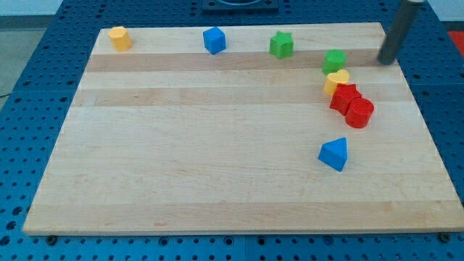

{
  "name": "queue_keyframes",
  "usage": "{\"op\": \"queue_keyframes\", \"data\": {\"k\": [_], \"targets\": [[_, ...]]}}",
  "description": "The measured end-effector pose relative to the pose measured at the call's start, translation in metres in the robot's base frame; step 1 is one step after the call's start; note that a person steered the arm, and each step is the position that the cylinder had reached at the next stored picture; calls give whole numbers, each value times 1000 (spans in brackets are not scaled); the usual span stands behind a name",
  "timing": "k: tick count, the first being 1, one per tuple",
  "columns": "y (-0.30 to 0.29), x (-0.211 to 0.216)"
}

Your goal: Place the green blocks and red star in a vertical line

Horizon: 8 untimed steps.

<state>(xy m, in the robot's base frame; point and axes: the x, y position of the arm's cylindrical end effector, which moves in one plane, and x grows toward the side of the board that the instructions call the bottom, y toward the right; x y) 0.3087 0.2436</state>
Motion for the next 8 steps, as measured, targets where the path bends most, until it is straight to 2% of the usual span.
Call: {"op": "queue_keyframes", "data": {"k": [2,3,4,5,6,7,8], "targets": [[-147,-6],[-144,-7],[-72,-9],[-17,22],[-25,71],[-75,105],[-137,103]]}}
